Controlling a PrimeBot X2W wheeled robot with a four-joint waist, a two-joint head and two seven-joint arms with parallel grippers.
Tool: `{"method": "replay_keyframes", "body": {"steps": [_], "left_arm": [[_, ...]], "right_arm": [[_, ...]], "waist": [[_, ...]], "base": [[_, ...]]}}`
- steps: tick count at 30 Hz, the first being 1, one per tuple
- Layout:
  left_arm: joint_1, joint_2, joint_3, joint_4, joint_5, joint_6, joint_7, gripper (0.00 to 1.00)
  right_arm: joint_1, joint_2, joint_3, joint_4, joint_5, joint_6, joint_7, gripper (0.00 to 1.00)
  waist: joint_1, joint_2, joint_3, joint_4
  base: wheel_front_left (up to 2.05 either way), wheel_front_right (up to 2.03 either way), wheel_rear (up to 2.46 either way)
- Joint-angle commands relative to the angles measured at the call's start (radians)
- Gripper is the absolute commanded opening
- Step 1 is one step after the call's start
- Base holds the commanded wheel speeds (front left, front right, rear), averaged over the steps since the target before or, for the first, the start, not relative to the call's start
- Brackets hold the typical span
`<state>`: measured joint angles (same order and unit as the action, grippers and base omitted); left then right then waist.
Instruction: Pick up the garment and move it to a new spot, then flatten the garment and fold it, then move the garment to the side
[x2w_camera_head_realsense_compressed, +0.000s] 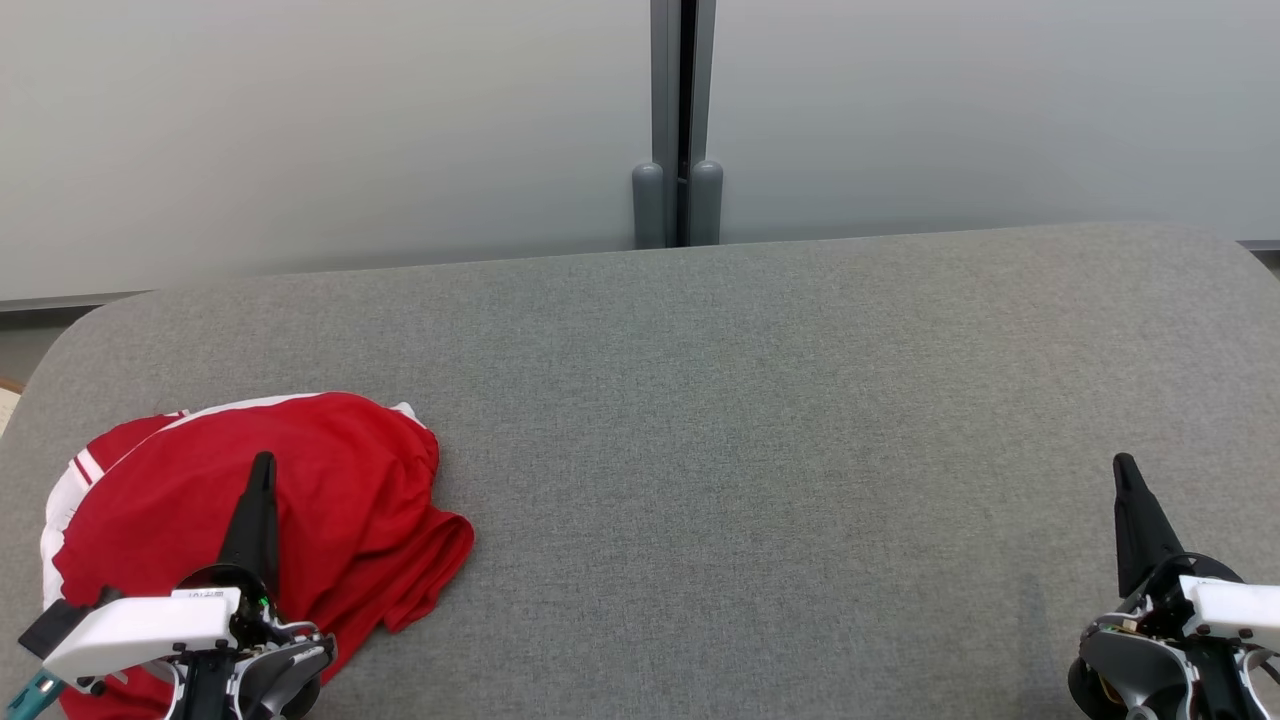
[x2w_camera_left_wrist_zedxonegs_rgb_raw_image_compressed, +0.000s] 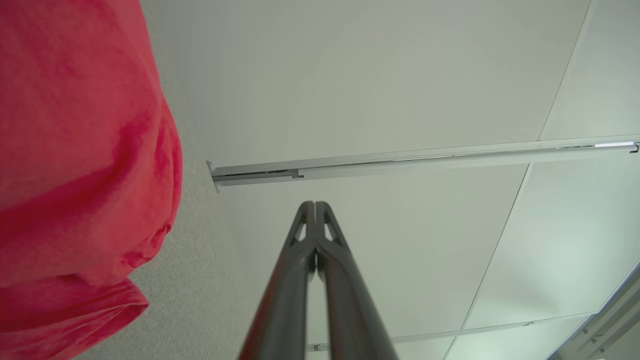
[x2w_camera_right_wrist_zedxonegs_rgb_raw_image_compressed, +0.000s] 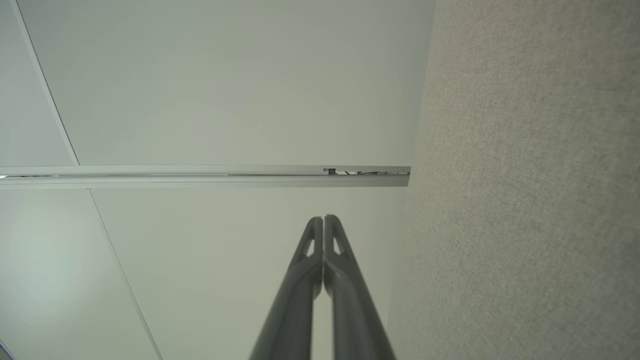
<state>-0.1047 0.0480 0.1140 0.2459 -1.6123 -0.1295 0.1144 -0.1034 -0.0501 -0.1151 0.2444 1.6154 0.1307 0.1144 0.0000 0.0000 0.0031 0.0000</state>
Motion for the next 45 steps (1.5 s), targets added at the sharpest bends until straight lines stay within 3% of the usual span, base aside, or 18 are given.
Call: {"method": "replay_keyframes", "body": {"steps": [1,40,41,45], "left_arm": [[-0.008,0.004,0.002,-0.002,-0.001,-0.004,0.002,0.00],[-0.008,0.004,0.002,-0.002,-0.001,-0.004,0.002,0.00],[0.000,0.000,0.000,0.000,0.000,0.000,0.000,1.00],[0.028,-0.010,-0.004,0.027,0.000,0.000,-0.003,1.00]], "right_arm": [[-0.009,-0.001,0.001,0.001,-0.005,0.000,0.002,0.00],[-0.010,-0.001,0.001,0.001,-0.005,0.000,0.002,0.00],[0.000,0.000,0.000,0.000,0.000,0.000,0.000,1.00],[0.024,0.007,0.002,0.025,0.000,0.000,-0.002,1.00]], "waist": [[0.0000,0.0000,0.000,0.000],[0.0000,0.0000,0.000,0.000],[0.0001,0.0000,0.000,0.000],[0.0000,0.0000,0.000,0.000]], "base": [[0.00,0.00,0.00],[0.00,0.00,0.00],[0.00,0.00,0.00],[0.00,0.00,0.00]]}}
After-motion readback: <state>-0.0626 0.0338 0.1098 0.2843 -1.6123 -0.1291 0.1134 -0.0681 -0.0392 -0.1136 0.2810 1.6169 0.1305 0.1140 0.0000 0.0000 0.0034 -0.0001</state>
